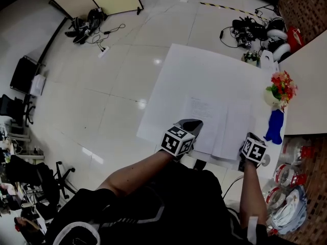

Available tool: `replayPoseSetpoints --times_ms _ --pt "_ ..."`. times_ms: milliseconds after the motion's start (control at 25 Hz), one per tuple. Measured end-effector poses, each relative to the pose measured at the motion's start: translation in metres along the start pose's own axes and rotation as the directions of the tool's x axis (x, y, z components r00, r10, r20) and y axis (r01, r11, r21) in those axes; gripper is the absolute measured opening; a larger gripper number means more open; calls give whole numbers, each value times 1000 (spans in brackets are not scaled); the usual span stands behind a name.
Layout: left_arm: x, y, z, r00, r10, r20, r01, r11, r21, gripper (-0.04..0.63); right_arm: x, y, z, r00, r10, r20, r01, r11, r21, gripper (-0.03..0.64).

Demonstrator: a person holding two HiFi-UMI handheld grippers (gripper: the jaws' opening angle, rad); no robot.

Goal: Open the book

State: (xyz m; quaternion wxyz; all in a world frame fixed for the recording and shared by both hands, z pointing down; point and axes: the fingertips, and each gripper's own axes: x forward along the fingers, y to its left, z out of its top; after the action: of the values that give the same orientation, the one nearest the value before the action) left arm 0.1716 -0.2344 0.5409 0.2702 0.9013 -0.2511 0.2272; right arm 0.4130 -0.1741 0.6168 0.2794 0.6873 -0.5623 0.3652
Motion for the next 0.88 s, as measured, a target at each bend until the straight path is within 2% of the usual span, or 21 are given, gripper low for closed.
replayPoseSetpoints --times_ms 240,480,880 --pt "-14 10 2 1000 -4 25 4 1000 -10 -5 -20 9 14 998 4 64 -8 997 76 0" --pt "-27 29 7 998 26 57 -24 999 -36 -5 -34 0 22 993 -23 115 6 989 148 0" --pt "-40 33 4 996 52 73 -49 998 -42 -5 -39 -8 28 990 -29 139 7 988 153 0"
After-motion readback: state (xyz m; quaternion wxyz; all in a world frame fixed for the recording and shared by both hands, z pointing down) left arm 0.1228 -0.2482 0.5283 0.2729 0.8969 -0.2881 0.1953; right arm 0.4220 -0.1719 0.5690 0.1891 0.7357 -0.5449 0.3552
